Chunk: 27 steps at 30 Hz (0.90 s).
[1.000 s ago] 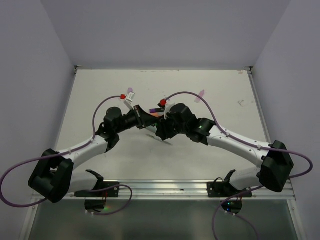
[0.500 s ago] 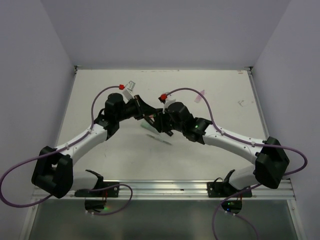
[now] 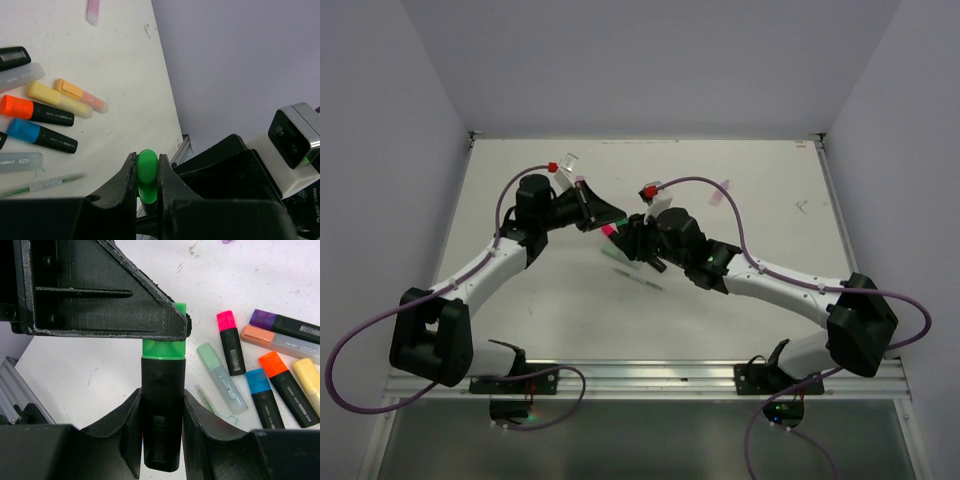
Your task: Open the pen caps
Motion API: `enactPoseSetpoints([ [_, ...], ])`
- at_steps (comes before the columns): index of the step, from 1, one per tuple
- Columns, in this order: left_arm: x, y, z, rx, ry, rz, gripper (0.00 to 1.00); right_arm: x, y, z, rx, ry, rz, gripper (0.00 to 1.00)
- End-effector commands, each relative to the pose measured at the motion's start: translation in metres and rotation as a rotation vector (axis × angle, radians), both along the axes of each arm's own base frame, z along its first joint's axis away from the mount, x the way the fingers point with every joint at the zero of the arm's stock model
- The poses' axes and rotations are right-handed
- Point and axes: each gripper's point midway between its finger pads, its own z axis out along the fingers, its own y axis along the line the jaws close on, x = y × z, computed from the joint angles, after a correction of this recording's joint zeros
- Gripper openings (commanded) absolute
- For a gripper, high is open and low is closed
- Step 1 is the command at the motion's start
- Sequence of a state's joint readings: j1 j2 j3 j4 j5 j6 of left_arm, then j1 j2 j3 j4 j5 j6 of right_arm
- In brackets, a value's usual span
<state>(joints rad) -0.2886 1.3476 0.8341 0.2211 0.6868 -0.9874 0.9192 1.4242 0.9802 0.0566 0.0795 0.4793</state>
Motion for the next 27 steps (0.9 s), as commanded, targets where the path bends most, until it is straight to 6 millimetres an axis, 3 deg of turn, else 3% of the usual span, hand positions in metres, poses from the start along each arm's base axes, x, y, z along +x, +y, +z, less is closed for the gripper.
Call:
enactPoseSetpoints([
  [1,0.098,0.092,0.071,0.041,-0.304,0.498,0.00,-0.084,-0.017,-0.080,-0.210,0.265,0.190,0.00],
  [5,0.106,0.108,0.076,0.064,-0.301,0.566,0.00,-0.093,-0.022,-0.089,-0.233,0.275,0.187,0.00],
  [13,0.120,0.132,0.067,0.170,-0.207,0.684,0.00,-0.100,-0.029,-0.098,-0.284,0.268,0.183,0.00],
  [15,0.119,0.124,0.074,0.141,-0.264,0.642,0.00,-0.100,-0.028,-0.098,-0.281,0.265,0.185,0.00],
  [16,0.112,0.110,0.078,0.099,-0.289,0.559,0.00,-0.097,-0.030,-0.098,-0.284,0.254,0.172,0.00],
  [19,0.102,0.099,0.073,0.093,-0.297,0.480,0.00,-0.086,-0.026,-0.079,-0.246,0.191,0.139,0.00],
  [20,0.098,0.098,0.071,0.098,-0.301,0.465,0.00,-0.081,-0.034,-0.078,-0.282,0.180,0.106,0.35],
  [21,0.091,0.096,0.068,0.104,-0.300,0.448,0.00,-0.079,-0.036,-0.074,-0.291,0.167,0.093,0.62],
  [22,0.088,0.097,0.066,0.122,-0.305,0.442,0.00,-0.074,-0.038,-0.066,-0.294,0.142,0.081,0.99],
  [24,0.076,0.098,0.060,0.139,-0.288,0.429,0.00,-0.062,-0.046,-0.053,-0.318,0.085,0.033,0.99],
  [27,0.057,0.091,0.053,0.129,-0.277,0.375,0.00,-0.047,-0.041,-0.026,-0.303,0.013,0.019,0.99],
])
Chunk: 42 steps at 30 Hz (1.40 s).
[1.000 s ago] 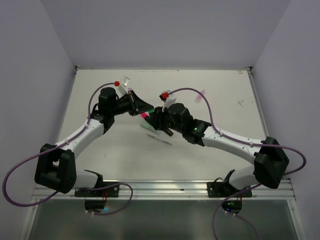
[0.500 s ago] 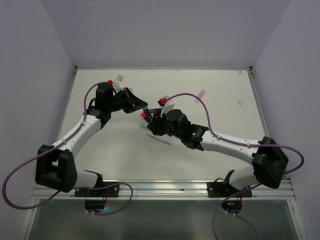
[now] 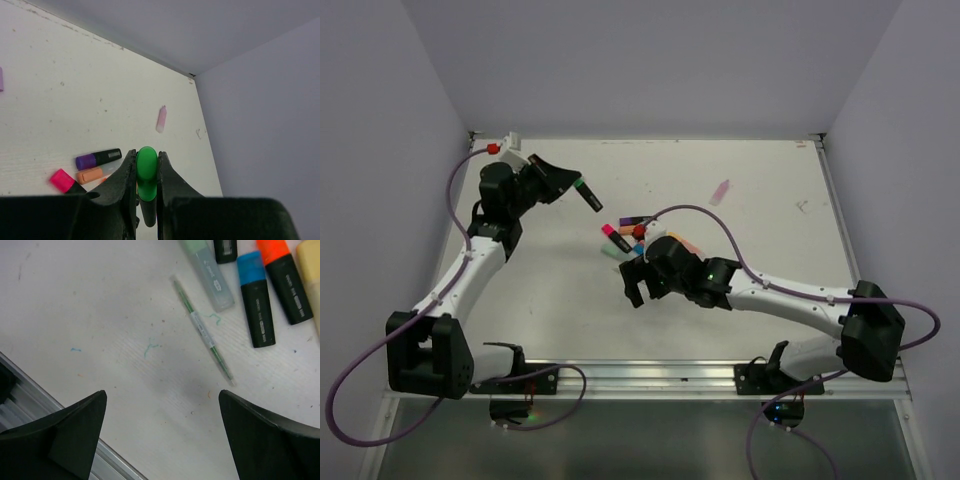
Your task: Open the pen caps
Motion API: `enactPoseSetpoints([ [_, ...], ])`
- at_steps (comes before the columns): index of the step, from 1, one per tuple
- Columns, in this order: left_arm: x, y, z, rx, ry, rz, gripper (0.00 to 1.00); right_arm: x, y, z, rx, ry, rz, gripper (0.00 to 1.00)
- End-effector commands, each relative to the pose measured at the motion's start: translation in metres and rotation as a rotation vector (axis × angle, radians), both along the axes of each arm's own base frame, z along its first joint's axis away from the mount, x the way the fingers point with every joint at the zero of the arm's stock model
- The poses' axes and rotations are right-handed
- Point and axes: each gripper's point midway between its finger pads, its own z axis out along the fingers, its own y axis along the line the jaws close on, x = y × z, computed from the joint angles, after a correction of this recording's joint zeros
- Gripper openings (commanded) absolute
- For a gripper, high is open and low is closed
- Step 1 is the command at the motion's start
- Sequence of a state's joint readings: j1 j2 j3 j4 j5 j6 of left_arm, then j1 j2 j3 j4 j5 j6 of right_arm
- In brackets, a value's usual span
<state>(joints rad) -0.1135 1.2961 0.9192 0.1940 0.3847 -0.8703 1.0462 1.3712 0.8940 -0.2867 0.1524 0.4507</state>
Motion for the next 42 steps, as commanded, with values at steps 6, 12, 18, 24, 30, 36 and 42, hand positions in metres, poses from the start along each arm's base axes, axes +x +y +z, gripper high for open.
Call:
enactPoseSetpoints([
  [6,-0.069,-0.037,0.015,-0.055,-0.158,-0.296,0.00,0.062,0.015,0.105,0.155,-0.198,-0.012,0.99],
  [12,-0.111,-0.057,0.010,-0.149,-0.221,-0.474,0.00,0.079,0.018,0.129,0.431,-0.020,0.132,0.93],
  [18,-0.140,-0.066,0.021,-0.209,-0.312,-0.603,0.00,0.041,0.042,0.141,0.586,0.110,0.395,0.78],
  [24,-0.145,-0.074,0.027,-0.202,-0.341,-0.631,0.00,0.022,0.051,0.155,0.764,0.167,0.482,0.70],
  [30,-0.150,-0.090,0.033,-0.232,-0.347,-0.664,0.00,0.025,0.059,0.154,0.804,0.181,0.472,0.64],
  [36,-0.155,-0.104,0.035,-0.255,-0.343,-0.686,0.00,0.030,0.064,0.156,0.850,0.183,0.446,0.42],
  [42,-0.147,-0.103,0.045,-0.278,-0.351,-0.638,0.00,0.018,0.068,0.140,0.854,0.213,0.460,0.28],
])
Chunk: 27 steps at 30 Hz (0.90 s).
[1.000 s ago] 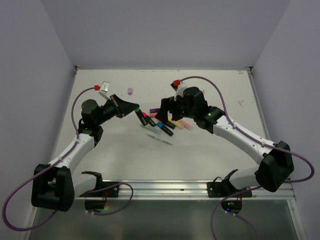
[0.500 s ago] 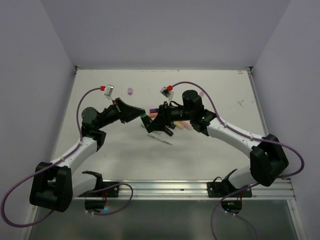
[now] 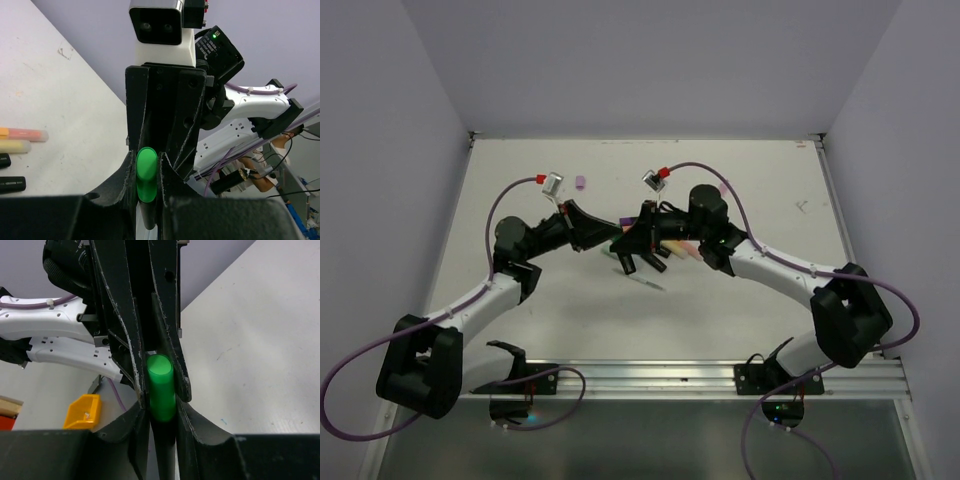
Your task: Open the pen caps
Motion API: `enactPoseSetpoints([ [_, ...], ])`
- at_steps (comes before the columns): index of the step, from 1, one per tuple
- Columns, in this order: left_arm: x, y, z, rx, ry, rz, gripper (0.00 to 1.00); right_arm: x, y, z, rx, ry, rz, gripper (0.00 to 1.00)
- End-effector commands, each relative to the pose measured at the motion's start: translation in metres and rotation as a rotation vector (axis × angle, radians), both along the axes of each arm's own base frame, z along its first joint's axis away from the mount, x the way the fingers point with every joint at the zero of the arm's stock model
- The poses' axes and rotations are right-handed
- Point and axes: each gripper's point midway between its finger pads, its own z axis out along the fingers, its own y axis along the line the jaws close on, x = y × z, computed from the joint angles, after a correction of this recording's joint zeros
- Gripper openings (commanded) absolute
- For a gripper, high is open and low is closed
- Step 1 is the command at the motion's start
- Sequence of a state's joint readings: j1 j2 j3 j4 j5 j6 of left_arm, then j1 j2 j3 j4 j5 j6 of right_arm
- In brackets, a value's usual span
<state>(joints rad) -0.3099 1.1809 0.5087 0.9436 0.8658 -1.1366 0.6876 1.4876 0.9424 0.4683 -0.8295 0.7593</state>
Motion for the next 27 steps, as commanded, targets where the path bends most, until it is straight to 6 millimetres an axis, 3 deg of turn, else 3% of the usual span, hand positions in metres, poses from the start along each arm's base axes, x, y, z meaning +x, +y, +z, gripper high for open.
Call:
enactPoseSetpoints([
  [1,0.010,0.001,0.036,-0.064,-0.092,0.050,0.00,-0.014,0.007,-0.003,0.031,0.003,0.041,0.29],
  [6,0.013,0.001,0.037,-0.061,-0.091,0.060,0.00,-0.017,0.003,-0.003,0.048,0.001,0.025,0.43],
  [11,0.010,0.001,0.037,-0.062,-0.091,0.059,0.00,-0.016,0.001,-0.006,0.040,-0.002,0.006,0.42],
  [21,0.009,0.001,0.033,-0.055,-0.085,0.054,0.00,-0.006,0.008,0.007,0.068,-0.008,-0.007,0.48],
  [24,0.008,0.001,0.031,-0.053,-0.084,0.049,0.00,-0.002,0.009,0.006,0.061,-0.007,-0.028,0.46],
  [27,0.008,0.001,0.030,-0.051,-0.082,0.048,0.00,0.001,0.009,0.006,0.060,-0.012,-0.039,0.27],
])
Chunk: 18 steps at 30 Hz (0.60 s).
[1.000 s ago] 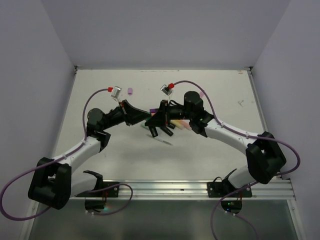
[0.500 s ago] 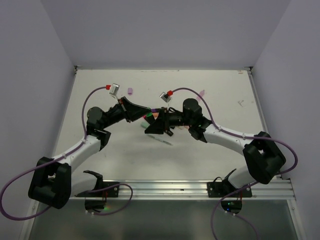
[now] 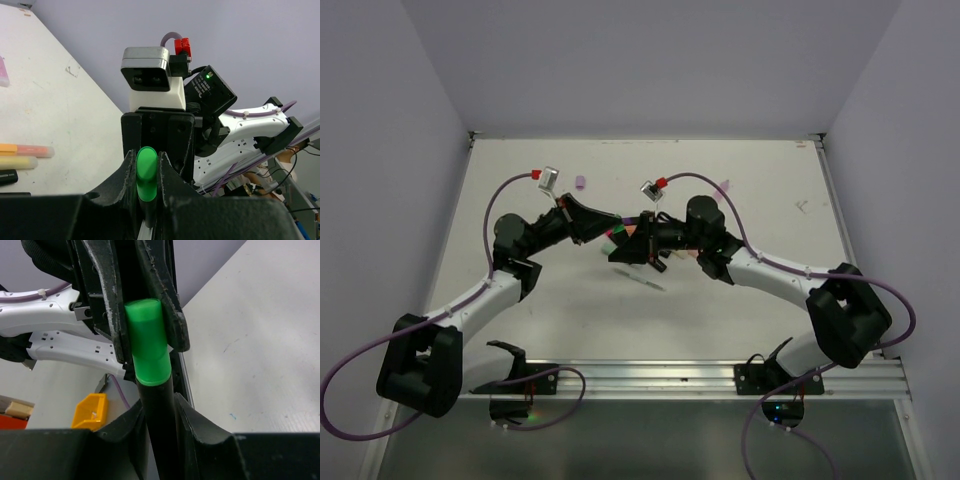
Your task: Open the pen caps
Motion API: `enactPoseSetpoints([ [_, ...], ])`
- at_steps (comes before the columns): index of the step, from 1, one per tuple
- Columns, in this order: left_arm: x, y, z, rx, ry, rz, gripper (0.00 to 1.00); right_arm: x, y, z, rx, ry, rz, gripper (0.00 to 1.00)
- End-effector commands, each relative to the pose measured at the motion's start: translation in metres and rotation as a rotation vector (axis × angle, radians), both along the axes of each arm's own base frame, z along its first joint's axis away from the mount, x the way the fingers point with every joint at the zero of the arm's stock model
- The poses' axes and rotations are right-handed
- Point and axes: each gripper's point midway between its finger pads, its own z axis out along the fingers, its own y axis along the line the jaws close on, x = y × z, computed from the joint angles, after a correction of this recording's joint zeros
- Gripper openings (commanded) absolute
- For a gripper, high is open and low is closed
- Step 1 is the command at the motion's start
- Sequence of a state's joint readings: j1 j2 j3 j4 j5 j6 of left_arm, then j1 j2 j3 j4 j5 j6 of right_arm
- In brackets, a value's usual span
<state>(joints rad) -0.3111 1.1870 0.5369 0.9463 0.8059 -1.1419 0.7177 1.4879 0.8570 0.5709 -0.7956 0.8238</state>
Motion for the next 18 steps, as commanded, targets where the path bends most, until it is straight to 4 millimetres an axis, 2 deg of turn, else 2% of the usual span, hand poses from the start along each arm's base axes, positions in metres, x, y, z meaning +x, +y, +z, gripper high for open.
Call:
enactPoseSetpoints([
  [1,-0.005,0.000,0.017,-0.022,-0.071,-0.009,0.00,0.016,0.005,0.021,0.044,-0.061,-0.042,0.27],
  [4,-0.006,0.000,0.016,-0.022,-0.074,-0.012,0.00,0.020,0.005,0.022,0.051,-0.056,-0.044,0.28],
  [5,-0.007,0.000,0.017,-0.023,-0.076,-0.014,0.00,0.020,0.007,0.021,0.054,-0.050,-0.040,0.26],
  [7,-0.008,0.000,0.017,-0.025,-0.081,-0.015,0.00,0.020,0.008,0.022,0.062,-0.047,-0.037,0.00],
  [10,0.000,0.003,0.015,-0.023,-0.050,0.037,0.00,0.027,0.009,0.013,0.035,-0.005,-0.072,0.00],
  [13,0.034,0.024,0.026,-0.023,-0.032,0.228,0.00,0.015,0.008,-0.008,-0.006,0.032,-0.062,0.00],
  [14,0.054,0.035,0.032,-0.010,-0.055,0.338,0.00,0.011,0.009,-0.014,-0.017,0.039,-0.061,0.00],
  [15,0.069,0.044,0.061,-0.009,-0.101,0.400,0.00,0.003,0.006,-0.027,-0.039,0.055,-0.062,0.00],
  [16,0.090,0.048,0.041,0.060,-0.006,0.439,0.00,-0.006,0.008,-0.034,-0.056,0.067,-0.053,0.00],
  [17,0.097,0.049,0.046,0.047,-0.001,0.433,0.00,-0.014,0.005,-0.047,-0.078,0.086,-0.051,0.00],
  [18,0.105,0.060,0.054,0.007,-0.010,0.435,0.00,-0.021,0.005,-0.051,-0.080,0.100,-0.039,0.00],
])
